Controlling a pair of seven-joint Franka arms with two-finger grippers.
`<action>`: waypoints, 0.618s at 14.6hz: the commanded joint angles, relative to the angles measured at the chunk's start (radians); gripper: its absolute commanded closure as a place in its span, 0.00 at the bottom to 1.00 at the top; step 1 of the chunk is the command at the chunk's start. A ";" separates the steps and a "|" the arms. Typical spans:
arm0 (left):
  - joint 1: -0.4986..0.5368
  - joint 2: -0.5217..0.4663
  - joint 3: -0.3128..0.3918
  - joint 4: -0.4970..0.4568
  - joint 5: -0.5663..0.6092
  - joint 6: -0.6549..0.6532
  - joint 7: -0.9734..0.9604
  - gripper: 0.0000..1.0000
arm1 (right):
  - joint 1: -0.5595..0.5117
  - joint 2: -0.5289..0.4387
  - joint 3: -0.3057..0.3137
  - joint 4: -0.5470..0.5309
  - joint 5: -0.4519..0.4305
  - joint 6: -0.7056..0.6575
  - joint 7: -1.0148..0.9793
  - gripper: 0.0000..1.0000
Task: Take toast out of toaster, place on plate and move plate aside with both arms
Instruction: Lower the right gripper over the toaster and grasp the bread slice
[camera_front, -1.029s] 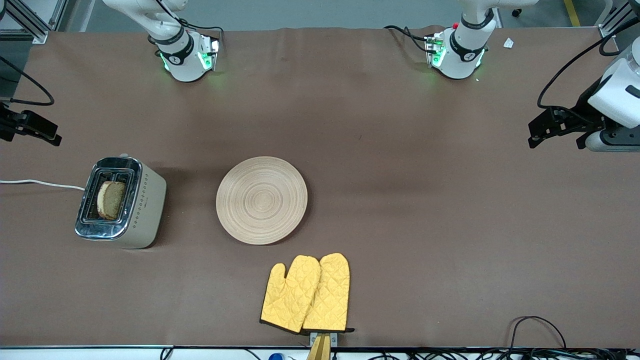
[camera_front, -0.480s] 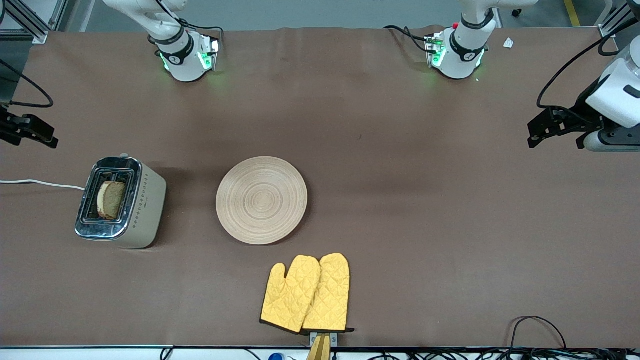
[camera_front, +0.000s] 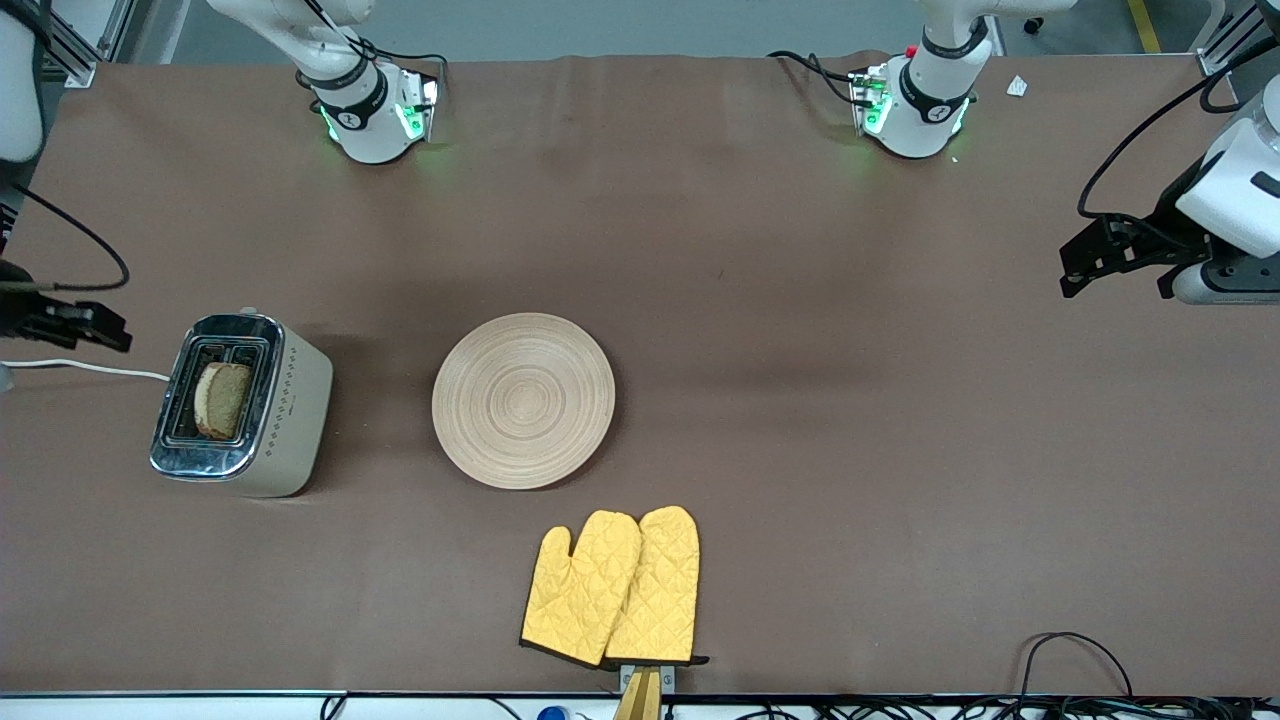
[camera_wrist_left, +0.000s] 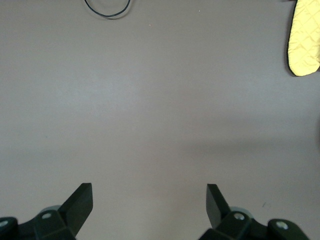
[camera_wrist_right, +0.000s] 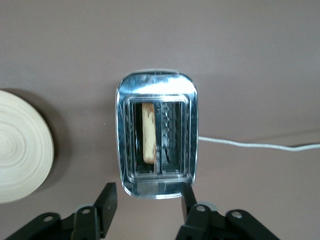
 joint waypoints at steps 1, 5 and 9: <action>0.000 0.014 0.000 0.027 0.019 -0.011 0.008 0.00 | -0.007 0.018 0.006 -0.072 0.003 0.095 -0.014 0.37; 0.000 0.014 -0.001 0.027 0.019 -0.011 0.008 0.00 | -0.012 0.086 0.006 -0.128 0.003 0.178 -0.014 0.34; -0.002 0.014 -0.001 0.025 0.016 -0.013 0.005 0.00 | -0.010 0.095 0.006 -0.220 0.002 0.234 -0.014 0.34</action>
